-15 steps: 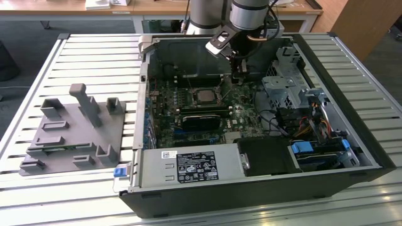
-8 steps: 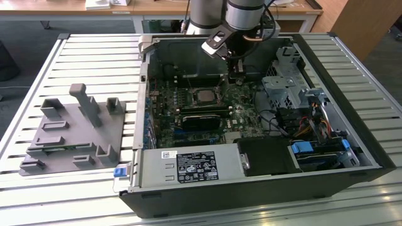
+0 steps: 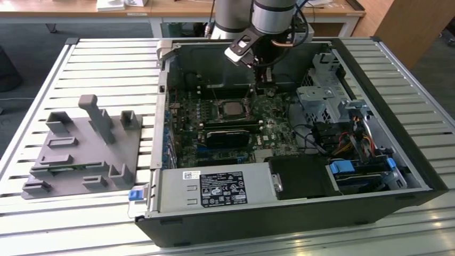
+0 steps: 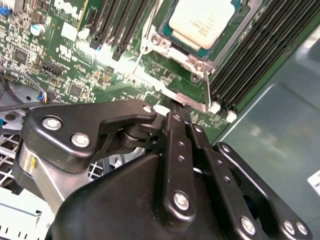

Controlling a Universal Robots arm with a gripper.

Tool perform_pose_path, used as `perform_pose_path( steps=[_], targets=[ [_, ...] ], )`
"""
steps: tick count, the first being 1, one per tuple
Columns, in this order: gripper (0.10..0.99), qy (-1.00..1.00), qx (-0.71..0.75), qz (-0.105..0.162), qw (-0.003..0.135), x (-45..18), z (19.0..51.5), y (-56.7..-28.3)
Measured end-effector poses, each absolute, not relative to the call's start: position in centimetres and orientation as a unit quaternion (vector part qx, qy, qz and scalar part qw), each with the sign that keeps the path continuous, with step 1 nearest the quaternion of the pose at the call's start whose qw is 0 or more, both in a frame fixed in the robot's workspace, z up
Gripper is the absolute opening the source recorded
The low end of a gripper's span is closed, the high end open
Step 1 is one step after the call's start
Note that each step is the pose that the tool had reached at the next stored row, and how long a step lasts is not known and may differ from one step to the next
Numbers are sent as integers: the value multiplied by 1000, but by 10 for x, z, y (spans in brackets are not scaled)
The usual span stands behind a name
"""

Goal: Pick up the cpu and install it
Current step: 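Close the cpu cover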

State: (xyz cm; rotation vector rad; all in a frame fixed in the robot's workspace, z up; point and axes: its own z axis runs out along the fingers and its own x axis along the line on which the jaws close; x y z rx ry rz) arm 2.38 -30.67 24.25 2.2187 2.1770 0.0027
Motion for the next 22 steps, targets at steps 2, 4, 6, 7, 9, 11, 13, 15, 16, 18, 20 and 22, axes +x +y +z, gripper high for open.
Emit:
perform_pose_path(
  steps=[2, 4, 6, 7, 9, 11, 13, 15, 16, 18, 20, 22],
  targets=[
    [106, 700, 714, 1, 17, 22, 243, -307],
    [106, 700, 714, 1, 17, 20, 243, -307],
    [106, 700, 714, 1, 17, 18, 242, -307],
    [106, 700, 714, 1, 17, 17, 242, -307],
    [106, 700, 714, 1, 17, 15, 242, -307],
    [106, 700, 714, 1, 17, 12, 242, -307],
    [106, 700, 714, 1, 17, 9, 242, -307],
    [106, 700, 714, 1, 17, 7, 242, -307],
    [106, 700, 714, 1, 17, 6, 242, -307],
    [106, 700, 714, 1, 17, 3, 242, -307],
    [106, 700, 714, 1, 17, 1, 242, -307],
    [106, 700, 714, 1, 17, -2, 242, -307]
  ],
)
